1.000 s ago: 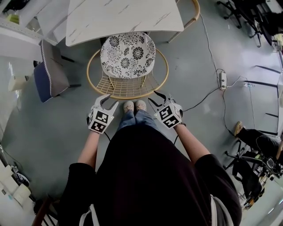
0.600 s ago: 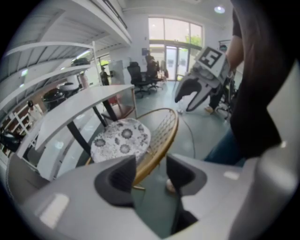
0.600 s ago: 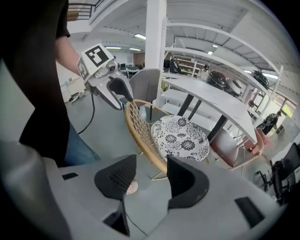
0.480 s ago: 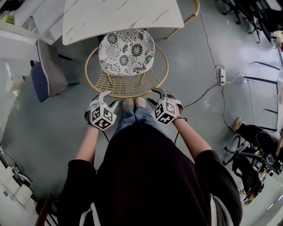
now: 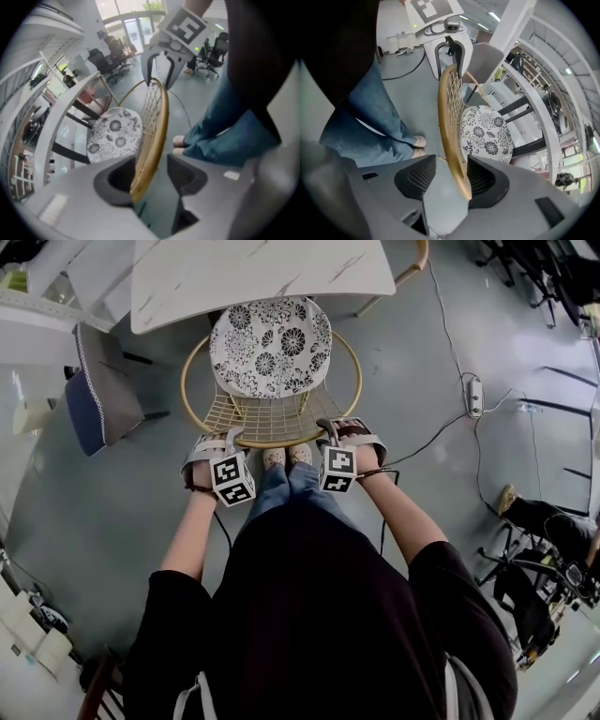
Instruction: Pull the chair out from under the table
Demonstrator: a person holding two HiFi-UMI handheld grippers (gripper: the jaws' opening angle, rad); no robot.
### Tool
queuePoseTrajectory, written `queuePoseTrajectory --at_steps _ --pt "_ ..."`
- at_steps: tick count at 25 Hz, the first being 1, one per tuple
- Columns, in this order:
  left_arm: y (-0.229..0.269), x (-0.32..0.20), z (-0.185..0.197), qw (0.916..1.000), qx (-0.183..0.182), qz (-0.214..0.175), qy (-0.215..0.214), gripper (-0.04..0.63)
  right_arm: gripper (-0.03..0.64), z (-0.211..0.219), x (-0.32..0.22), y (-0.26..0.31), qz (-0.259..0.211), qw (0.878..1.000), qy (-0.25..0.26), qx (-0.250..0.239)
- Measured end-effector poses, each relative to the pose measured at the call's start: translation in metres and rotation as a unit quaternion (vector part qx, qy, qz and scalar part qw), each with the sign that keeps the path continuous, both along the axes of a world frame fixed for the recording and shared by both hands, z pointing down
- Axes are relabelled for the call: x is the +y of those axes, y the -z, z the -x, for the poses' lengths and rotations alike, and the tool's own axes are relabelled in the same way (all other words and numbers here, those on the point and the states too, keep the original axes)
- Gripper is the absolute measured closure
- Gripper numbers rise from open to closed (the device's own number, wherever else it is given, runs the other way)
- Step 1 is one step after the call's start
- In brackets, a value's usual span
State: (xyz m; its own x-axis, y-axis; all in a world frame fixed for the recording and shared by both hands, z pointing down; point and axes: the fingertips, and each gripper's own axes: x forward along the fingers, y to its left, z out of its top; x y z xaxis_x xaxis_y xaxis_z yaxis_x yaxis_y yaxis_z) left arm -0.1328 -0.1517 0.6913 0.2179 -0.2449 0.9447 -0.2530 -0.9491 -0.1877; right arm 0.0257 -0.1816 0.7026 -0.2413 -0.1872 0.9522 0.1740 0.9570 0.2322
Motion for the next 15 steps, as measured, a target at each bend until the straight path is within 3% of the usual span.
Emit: queuePoseTrajectory --at_steps 5,11,15 --pt "-0.019 0.003 0.005 0.9966 -0.065 0.004 -0.051 0.382 0.445 0.002 -0.007 -0.007 -0.055 0.995 0.072 0.05" --pt "-0.03 0.0 0.01 0.9875 -0.121 -0.017 -0.101 0.436 0.449 0.004 -0.011 -0.018 -0.072 0.991 0.088 0.074" --pt "-0.034 -0.006 0.013 0.974 -0.155 -0.059 -0.154 0.515 0.56 0.006 -0.012 -0.019 -0.078 0.988 0.105 0.086"
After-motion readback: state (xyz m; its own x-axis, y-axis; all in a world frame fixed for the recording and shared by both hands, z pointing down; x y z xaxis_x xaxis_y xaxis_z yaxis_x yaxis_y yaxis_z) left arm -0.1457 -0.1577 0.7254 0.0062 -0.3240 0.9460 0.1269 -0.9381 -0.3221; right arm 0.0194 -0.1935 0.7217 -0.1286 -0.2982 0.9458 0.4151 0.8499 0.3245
